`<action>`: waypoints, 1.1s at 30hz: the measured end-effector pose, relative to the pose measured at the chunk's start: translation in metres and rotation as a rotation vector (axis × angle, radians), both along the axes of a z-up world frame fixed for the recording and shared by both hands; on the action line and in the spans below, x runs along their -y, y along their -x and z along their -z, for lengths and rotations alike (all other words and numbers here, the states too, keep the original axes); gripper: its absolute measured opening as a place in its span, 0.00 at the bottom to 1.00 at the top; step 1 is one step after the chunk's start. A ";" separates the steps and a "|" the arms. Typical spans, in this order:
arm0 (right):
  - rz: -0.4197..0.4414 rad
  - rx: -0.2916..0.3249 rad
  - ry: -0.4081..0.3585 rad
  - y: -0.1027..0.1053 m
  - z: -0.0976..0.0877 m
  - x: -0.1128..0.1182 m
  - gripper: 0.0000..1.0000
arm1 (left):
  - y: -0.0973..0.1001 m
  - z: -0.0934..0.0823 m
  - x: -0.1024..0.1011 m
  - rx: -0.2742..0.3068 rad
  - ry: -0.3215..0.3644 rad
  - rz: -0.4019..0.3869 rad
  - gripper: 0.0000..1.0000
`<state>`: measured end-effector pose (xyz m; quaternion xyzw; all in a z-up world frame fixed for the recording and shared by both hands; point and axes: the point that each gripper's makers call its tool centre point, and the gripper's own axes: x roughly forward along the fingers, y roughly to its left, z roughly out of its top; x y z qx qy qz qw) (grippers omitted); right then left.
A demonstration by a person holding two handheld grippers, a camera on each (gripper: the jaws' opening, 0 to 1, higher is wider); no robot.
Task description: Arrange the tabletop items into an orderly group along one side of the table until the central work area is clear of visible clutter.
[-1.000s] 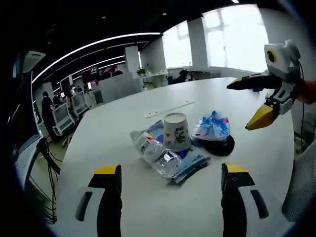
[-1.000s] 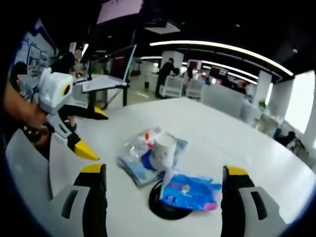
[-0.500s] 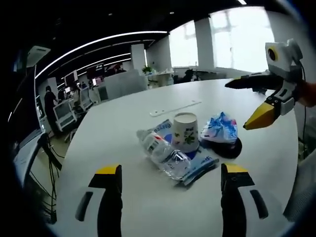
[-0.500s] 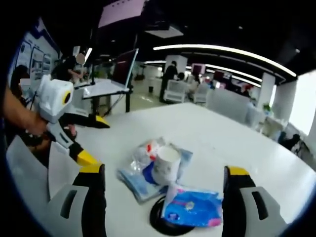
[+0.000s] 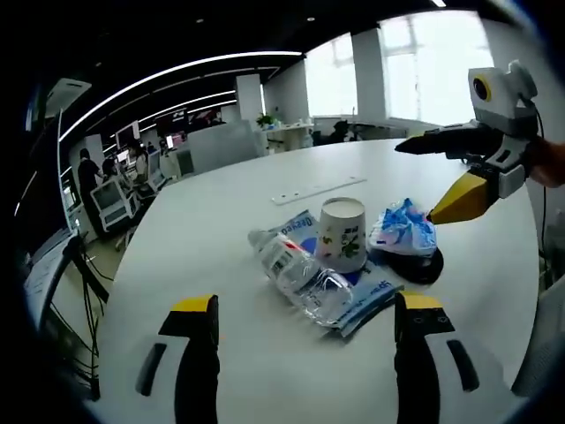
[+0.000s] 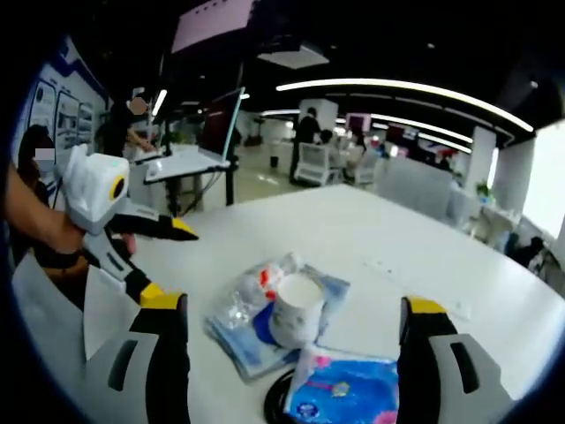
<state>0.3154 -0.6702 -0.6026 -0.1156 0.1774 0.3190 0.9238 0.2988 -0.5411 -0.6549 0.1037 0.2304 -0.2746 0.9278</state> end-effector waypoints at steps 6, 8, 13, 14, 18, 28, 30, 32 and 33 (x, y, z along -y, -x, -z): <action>-0.009 -0.002 0.000 -0.009 0.003 -0.005 0.97 | -0.008 0.001 -0.001 -0.005 0.010 -0.008 0.80; -0.008 -0.005 -0.004 -0.011 0.004 -0.005 0.97 | -0.009 0.001 0.000 -0.008 0.011 -0.007 0.80; -0.005 -0.012 -0.011 -0.017 0.005 -0.005 0.97 | -0.012 0.002 0.003 -0.009 0.011 0.000 0.79; -0.005 -0.014 -0.009 -0.017 0.006 -0.005 0.97 | -0.013 0.002 0.004 -0.009 0.011 0.001 0.79; -0.009 -0.016 -0.003 -0.020 0.008 -0.005 0.97 | -0.015 0.006 0.006 -0.020 0.017 -0.002 0.79; -0.003 -0.024 -0.011 -0.024 0.013 -0.007 0.97 | -0.021 0.014 0.009 -0.059 0.038 -0.012 0.78; 0.002 -0.026 -0.023 -0.026 0.013 -0.008 0.97 | -0.023 0.016 0.010 -0.066 0.037 -0.011 0.78; 0.004 -0.026 -0.025 -0.027 0.013 -0.009 0.96 | -0.024 0.017 0.012 -0.070 0.038 -0.009 0.78; 0.005 -0.027 -0.028 -0.029 0.014 -0.009 0.96 | -0.025 0.017 0.013 -0.069 0.036 -0.006 0.78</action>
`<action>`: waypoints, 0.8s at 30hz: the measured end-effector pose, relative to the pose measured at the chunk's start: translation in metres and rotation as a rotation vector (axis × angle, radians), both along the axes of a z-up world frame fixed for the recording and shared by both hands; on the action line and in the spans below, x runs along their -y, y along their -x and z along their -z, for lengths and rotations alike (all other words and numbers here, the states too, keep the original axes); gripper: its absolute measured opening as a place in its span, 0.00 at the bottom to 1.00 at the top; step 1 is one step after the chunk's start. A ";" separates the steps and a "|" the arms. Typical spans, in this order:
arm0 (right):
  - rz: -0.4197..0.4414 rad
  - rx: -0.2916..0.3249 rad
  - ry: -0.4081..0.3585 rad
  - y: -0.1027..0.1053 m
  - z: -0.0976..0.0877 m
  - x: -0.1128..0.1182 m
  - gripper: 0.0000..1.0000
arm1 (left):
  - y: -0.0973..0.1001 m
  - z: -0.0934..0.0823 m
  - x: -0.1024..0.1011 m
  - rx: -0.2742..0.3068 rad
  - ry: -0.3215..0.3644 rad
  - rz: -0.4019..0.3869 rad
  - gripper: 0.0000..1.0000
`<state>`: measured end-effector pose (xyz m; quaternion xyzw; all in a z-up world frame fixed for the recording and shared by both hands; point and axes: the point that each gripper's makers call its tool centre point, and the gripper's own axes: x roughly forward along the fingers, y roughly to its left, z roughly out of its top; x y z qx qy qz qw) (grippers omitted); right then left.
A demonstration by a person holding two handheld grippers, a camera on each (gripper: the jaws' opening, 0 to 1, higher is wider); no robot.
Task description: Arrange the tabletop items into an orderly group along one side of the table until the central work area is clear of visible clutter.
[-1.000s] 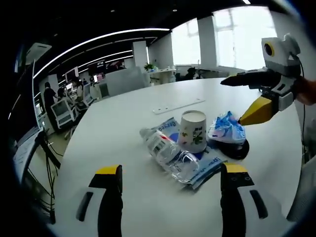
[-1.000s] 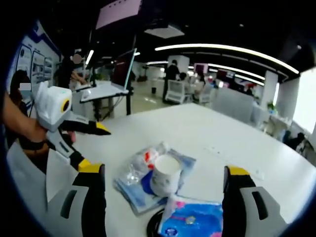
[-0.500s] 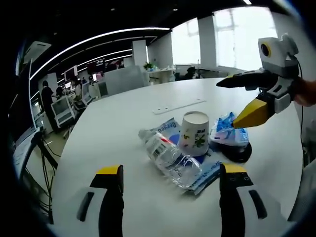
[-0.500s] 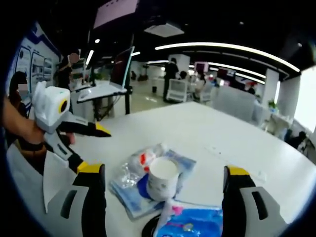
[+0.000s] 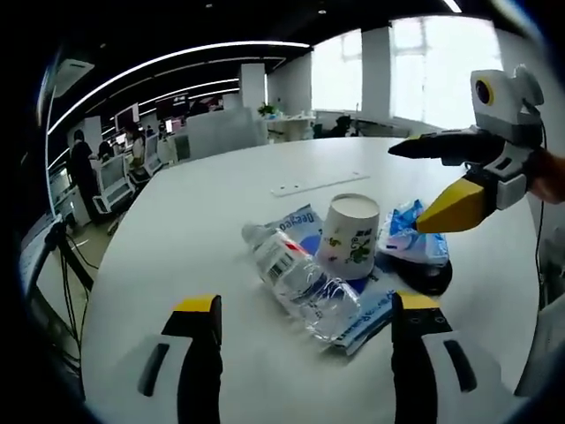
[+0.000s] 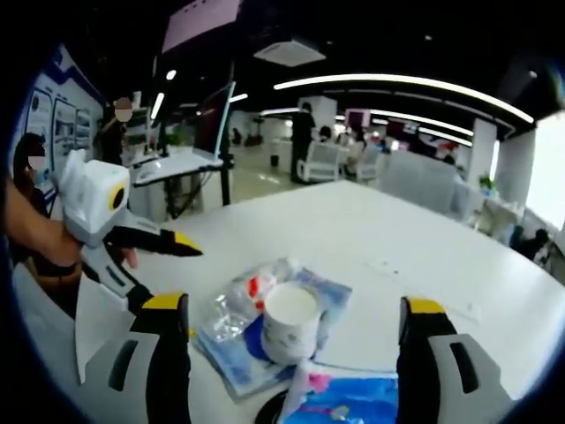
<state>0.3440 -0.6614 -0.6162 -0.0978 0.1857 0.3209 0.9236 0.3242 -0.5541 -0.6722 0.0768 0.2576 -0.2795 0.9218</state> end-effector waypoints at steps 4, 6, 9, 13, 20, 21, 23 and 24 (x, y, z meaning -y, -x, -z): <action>0.000 -0.002 0.000 -0.003 0.001 0.000 0.96 | -0.004 0.001 0.003 -0.003 0.001 0.005 0.77; 0.000 -0.003 0.001 -0.005 0.001 0.000 0.96 | -0.006 0.001 0.005 -0.005 0.005 0.006 0.77; 0.001 -0.001 0.000 -0.007 0.001 0.000 0.96 | -0.009 0.001 0.007 -0.010 0.012 0.002 0.77; 0.002 -0.006 -0.001 -0.009 0.004 0.000 0.95 | -0.011 0.004 0.010 -0.019 0.018 0.003 0.77; -0.006 -0.013 0.002 -0.010 0.008 -0.002 0.95 | -0.016 0.010 0.013 -0.048 0.036 -0.001 0.75; -0.008 -0.015 0.002 -0.010 0.008 -0.002 0.95 | -0.016 0.011 0.014 -0.054 0.043 -0.005 0.74; -0.009 -0.020 0.003 -0.011 0.010 -0.002 0.94 | -0.017 0.012 0.014 -0.075 0.065 -0.021 0.73; -0.009 -0.021 0.001 -0.011 0.010 -0.002 0.94 | -0.018 0.012 0.015 -0.081 0.072 -0.026 0.73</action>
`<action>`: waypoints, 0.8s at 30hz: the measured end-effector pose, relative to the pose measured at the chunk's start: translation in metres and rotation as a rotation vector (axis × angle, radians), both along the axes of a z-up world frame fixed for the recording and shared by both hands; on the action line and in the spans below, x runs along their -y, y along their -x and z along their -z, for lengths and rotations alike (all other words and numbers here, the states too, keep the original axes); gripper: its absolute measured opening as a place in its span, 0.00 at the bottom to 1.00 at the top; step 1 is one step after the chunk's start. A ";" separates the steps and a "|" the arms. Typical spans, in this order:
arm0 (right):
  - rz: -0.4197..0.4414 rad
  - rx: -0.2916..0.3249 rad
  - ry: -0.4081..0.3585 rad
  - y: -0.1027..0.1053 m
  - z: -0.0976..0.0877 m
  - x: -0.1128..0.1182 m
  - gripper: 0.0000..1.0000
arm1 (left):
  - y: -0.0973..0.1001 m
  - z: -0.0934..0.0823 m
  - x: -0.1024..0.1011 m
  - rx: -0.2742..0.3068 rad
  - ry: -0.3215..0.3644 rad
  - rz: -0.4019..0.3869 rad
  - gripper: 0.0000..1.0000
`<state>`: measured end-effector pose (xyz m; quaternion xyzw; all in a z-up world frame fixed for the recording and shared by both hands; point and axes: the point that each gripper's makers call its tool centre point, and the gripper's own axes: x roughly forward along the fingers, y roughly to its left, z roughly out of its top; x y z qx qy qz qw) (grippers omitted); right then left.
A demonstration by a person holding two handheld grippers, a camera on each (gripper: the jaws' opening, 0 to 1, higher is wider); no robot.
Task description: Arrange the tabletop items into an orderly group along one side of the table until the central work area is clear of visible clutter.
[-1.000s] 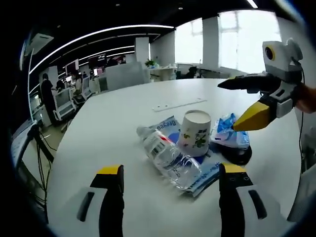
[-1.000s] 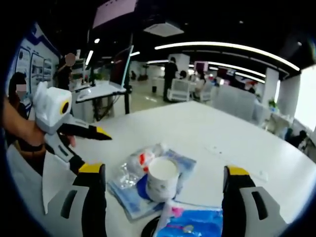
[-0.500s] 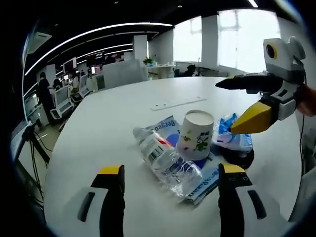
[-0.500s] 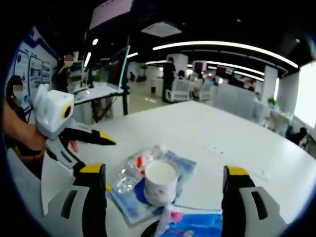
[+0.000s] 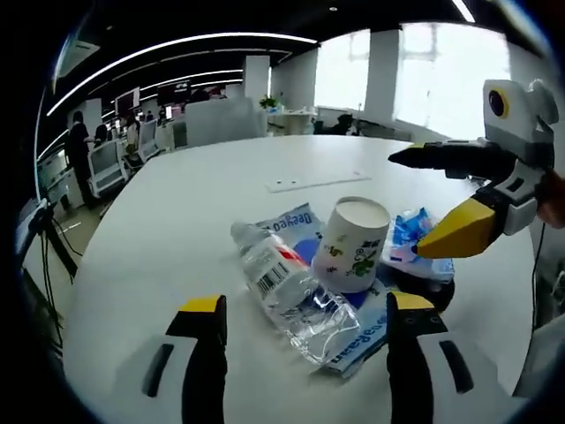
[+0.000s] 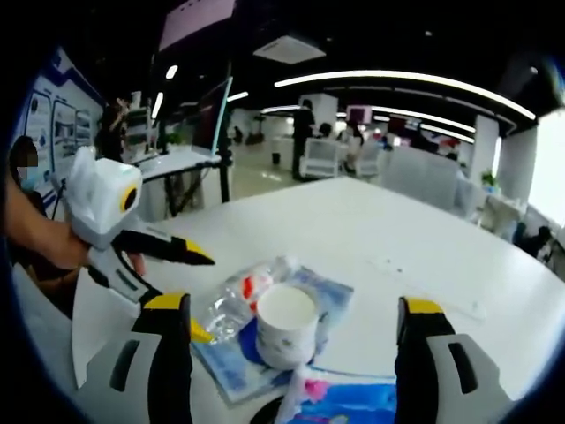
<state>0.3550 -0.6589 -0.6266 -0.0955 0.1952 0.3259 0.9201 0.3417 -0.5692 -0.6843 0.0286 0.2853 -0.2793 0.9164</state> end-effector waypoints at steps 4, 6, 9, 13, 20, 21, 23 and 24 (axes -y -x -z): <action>-0.003 0.000 0.000 -0.001 0.000 -0.001 0.94 | -0.004 0.003 0.001 -0.018 0.008 -0.015 0.70; -0.004 0.000 0.000 -0.001 0.000 -0.001 0.94 | -0.006 0.004 0.002 -0.025 0.017 -0.021 0.69; -0.002 -0.002 -0.001 -0.002 0.001 -0.001 0.94 | -0.008 0.007 0.003 -0.042 0.023 -0.027 0.66; -0.004 -0.003 0.002 -0.002 0.001 0.000 0.94 | -0.010 0.011 0.005 -0.057 0.016 -0.032 0.60; -0.004 -0.006 0.013 -0.003 0.004 0.003 0.94 | -0.013 0.019 0.009 -0.107 0.034 -0.044 0.54; -0.004 -0.007 0.012 -0.003 0.004 0.003 0.94 | -0.014 0.020 0.011 -0.123 0.047 -0.050 0.54; -0.004 -0.010 0.011 -0.004 0.005 0.003 0.94 | -0.015 0.023 0.011 -0.137 0.051 -0.059 0.55; -0.005 -0.008 0.011 -0.004 0.005 0.003 0.93 | -0.015 0.023 0.011 -0.140 0.053 -0.060 0.55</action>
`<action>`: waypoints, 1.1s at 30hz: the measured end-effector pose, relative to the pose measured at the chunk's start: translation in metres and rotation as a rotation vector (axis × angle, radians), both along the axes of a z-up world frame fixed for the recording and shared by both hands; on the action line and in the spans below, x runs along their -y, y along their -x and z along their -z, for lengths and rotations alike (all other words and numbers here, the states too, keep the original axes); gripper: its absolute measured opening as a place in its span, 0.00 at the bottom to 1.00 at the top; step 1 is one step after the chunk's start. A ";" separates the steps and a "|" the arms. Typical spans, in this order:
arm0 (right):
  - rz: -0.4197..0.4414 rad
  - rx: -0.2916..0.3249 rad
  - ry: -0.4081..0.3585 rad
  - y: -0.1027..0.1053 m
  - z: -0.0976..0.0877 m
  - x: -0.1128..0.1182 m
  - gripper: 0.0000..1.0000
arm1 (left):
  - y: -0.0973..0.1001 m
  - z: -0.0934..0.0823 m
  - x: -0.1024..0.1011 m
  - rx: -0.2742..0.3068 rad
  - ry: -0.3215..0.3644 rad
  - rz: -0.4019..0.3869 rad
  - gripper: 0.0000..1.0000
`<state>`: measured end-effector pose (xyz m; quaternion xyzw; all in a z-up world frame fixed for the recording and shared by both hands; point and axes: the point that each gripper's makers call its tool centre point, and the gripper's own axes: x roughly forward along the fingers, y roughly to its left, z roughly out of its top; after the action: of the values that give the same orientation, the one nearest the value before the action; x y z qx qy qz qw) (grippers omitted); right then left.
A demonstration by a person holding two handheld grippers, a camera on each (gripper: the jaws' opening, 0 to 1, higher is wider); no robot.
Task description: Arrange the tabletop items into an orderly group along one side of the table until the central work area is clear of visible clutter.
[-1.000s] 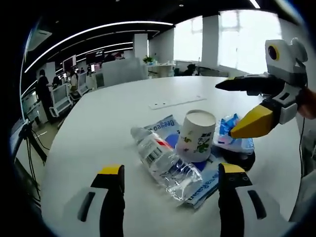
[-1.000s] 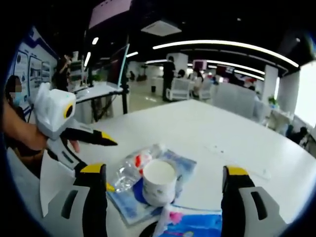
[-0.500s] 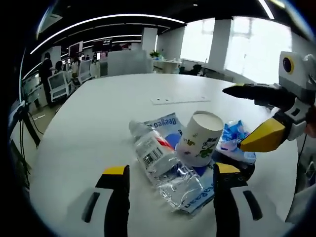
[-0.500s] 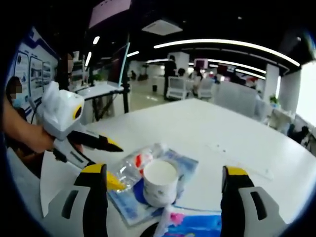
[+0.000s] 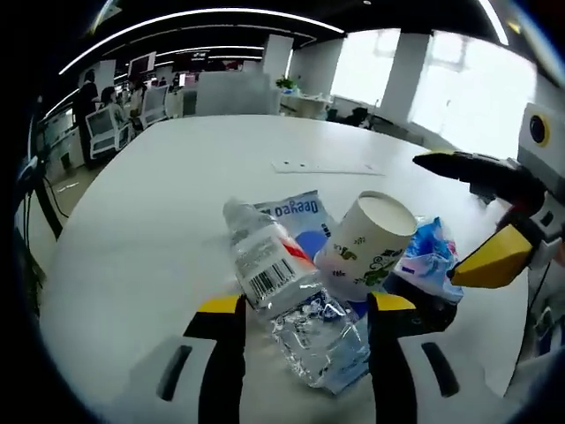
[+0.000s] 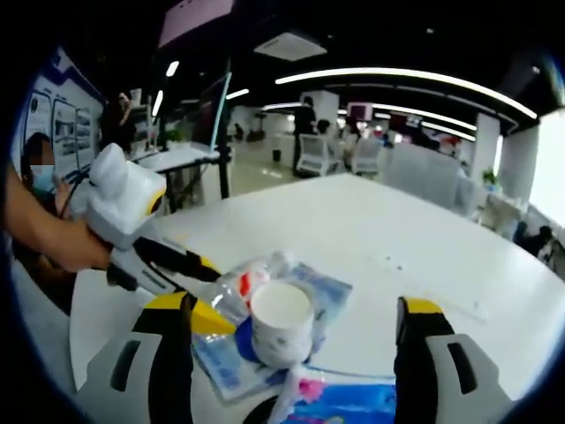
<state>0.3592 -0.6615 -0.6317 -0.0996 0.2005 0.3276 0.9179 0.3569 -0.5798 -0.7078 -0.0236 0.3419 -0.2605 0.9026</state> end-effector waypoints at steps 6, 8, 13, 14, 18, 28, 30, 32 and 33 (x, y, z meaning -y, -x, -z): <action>-0.005 -0.002 -0.010 0.000 -0.001 -0.003 0.93 | 0.001 0.007 0.002 -0.054 0.026 -0.029 0.53; -0.005 -0.002 -0.012 0.000 -0.002 -0.004 0.93 | 0.001 0.008 0.002 -0.060 0.019 -0.029 0.52; -0.005 -0.003 -0.013 0.000 -0.003 -0.005 0.93 | 0.004 0.008 0.001 -0.070 0.004 -0.019 0.51; -0.006 -0.003 -0.011 0.000 -0.003 -0.005 0.93 | 0.004 0.008 0.000 -0.071 -0.002 -0.013 0.51; -0.009 -0.002 -0.010 0.001 -0.004 -0.007 0.93 | 0.007 0.009 -0.003 -0.074 -0.027 0.015 0.50; -0.022 0.000 -0.005 0.005 -0.007 -0.013 0.93 | 0.016 0.008 -0.016 -0.071 -0.073 0.087 0.46; -0.025 0.002 -0.006 0.006 -0.010 -0.014 0.93 | 0.017 0.008 -0.019 -0.075 -0.084 0.093 0.46; -0.027 0.005 -0.007 0.007 -0.011 -0.016 0.93 | 0.020 0.009 -0.023 -0.063 -0.129 0.137 0.46; -0.028 0.005 -0.008 0.008 -0.012 -0.016 0.93 | 0.021 0.009 -0.024 -0.059 -0.137 0.143 0.46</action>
<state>0.3516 -0.6451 -0.6199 -0.0996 0.1956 0.3409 0.9141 0.3361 -0.5561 -0.7167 0.0549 0.3862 -0.2993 0.8708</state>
